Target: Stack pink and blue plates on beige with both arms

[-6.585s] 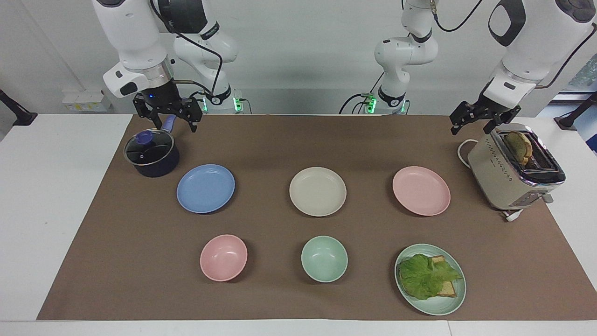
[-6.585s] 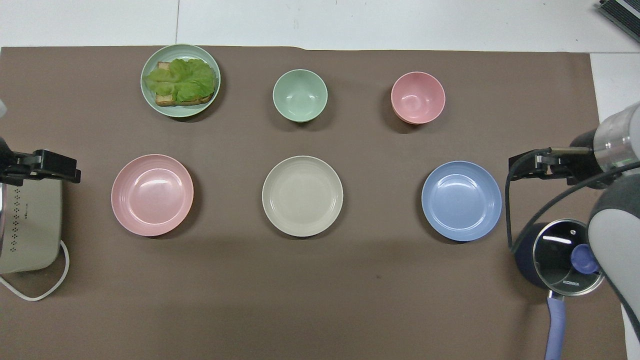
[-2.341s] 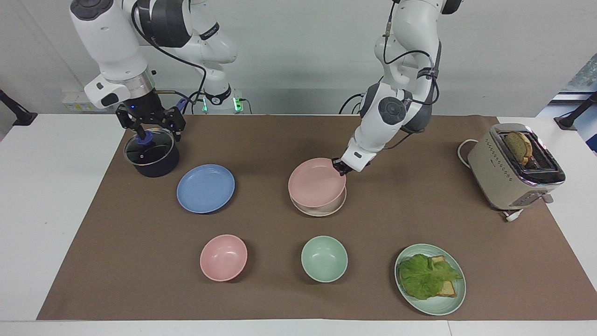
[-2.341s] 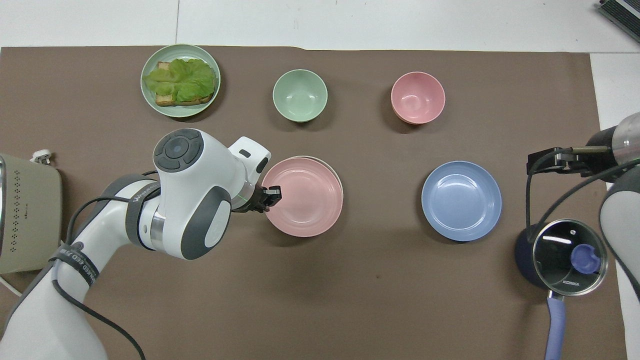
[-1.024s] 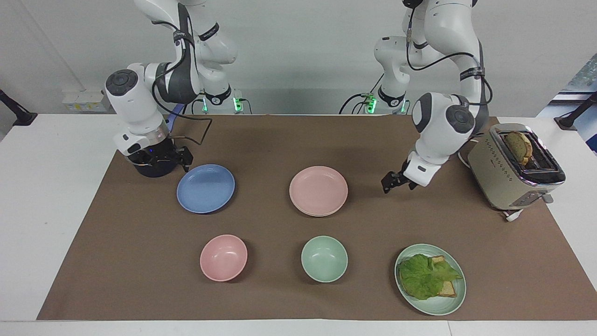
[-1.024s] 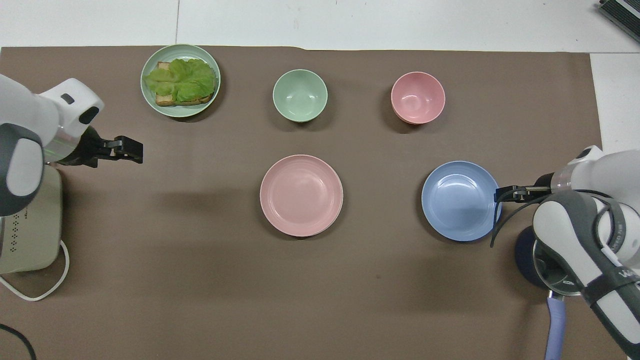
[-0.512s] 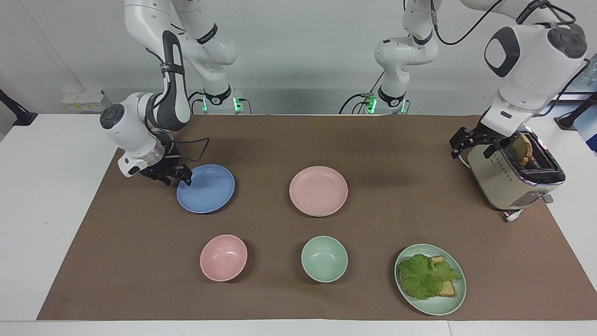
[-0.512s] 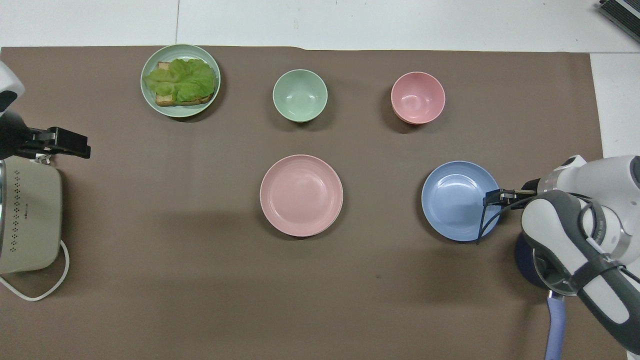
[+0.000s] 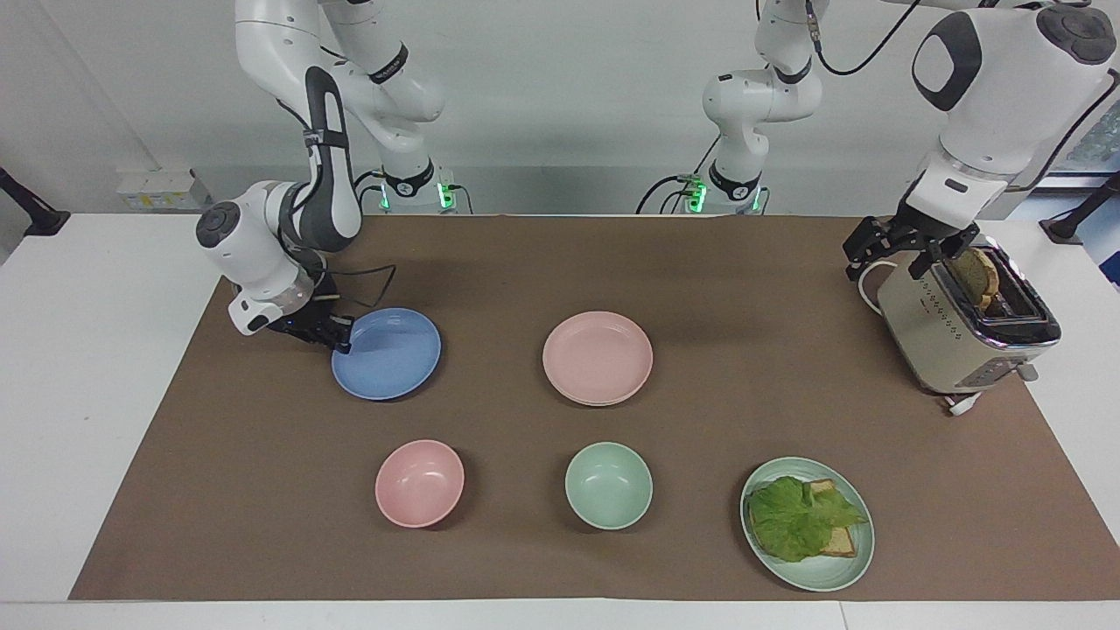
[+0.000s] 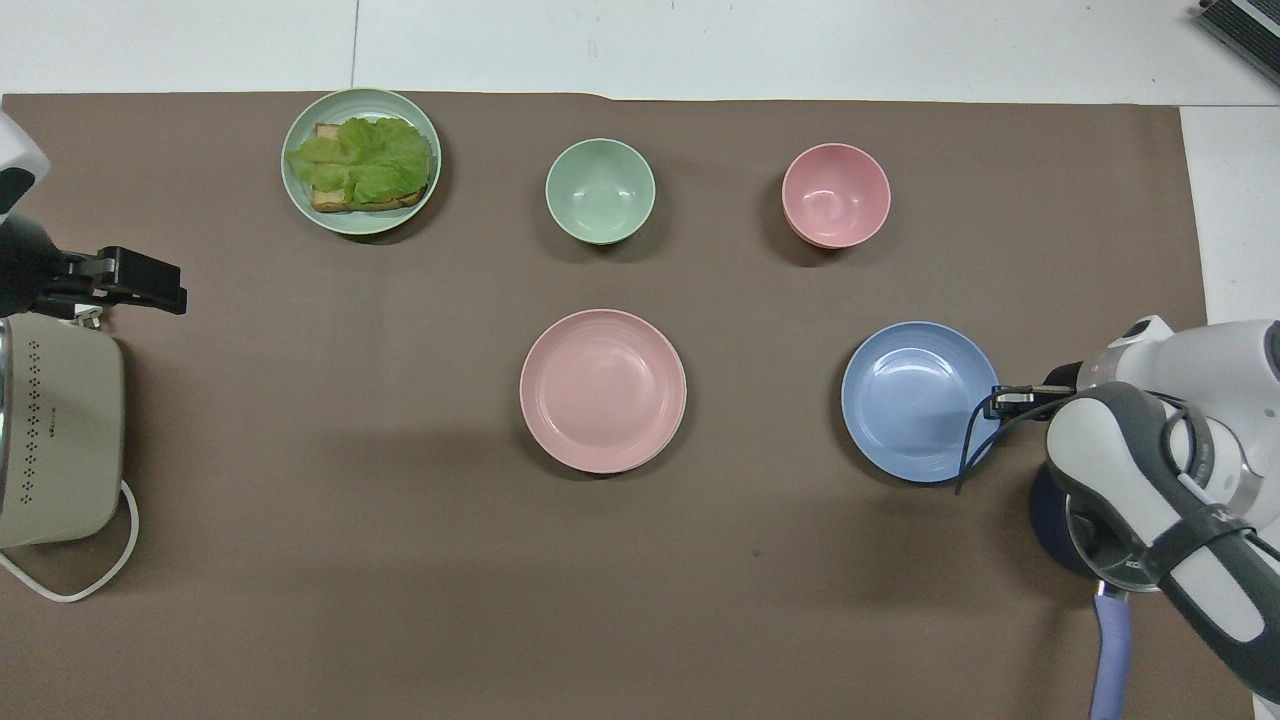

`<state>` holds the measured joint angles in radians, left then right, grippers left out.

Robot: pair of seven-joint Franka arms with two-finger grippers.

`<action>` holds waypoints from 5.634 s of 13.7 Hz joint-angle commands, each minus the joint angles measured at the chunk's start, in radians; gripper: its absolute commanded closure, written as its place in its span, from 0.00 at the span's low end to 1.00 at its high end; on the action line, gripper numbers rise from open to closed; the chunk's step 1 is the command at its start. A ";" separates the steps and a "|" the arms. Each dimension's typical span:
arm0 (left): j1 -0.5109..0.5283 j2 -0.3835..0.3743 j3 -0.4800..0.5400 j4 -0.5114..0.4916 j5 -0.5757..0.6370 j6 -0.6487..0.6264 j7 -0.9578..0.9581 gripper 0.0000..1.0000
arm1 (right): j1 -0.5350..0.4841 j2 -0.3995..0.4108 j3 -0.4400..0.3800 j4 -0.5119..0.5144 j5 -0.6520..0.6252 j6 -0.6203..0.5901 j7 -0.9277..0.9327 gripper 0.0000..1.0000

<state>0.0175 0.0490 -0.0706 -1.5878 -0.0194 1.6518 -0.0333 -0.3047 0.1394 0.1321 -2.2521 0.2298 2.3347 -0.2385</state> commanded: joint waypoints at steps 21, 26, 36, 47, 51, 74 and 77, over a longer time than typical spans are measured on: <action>0.006 0.003 0.018 0.015 0.016 -0.021 -0.016 0.00 | 0.585 0.061 0.021 0.212 0.068 0.043 0.841 1.00; 0.006 0.003 0.018 0.015 0.016 -0.021 -0.016 0.00 | 0.645 0.100 0.020 0.213 0.068 0.103 0.916 1.00; 0.006 0.003 0.018 0.015 0.016 -0.021 -0.016 0.00 | 0.670 0.092 0.021 0.198 0.068 0.087 0.921 0.94; 0.006 0.003 0.017 0.015 0.016 -0.021 -0.016 0.00 | 0.604 -0.010 0.009 0.200 0.004 -0.070 0.880 0.00; 0.006 0.003 0.017 0.015 0.016 -0.021 -0.016 0.00 | 0.523 -0.093 0.009 0.197 -0.153 -0.204 0.831 0.00; 0.006 0.003 0.017 0.015 0.016 -0.021 -0.016 0.00 | 0.223 -0.132 0.009 0.684 -0.293 -0.799 0.418 0.00; 0.006 0.003 0.018 0.015 0.016 -0.021 -0.016 0.00 | 0.223 -0.130 0.009 0.684 -0.279 -0.787 0.415 0.00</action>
<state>0.0199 0.0490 -0.0499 -1.5878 -0.0194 1.6509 -0.0382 -0.0742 -0.0016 0.1336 -1.5865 -0.0387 1.5568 0.1993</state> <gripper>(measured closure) 0.000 0.000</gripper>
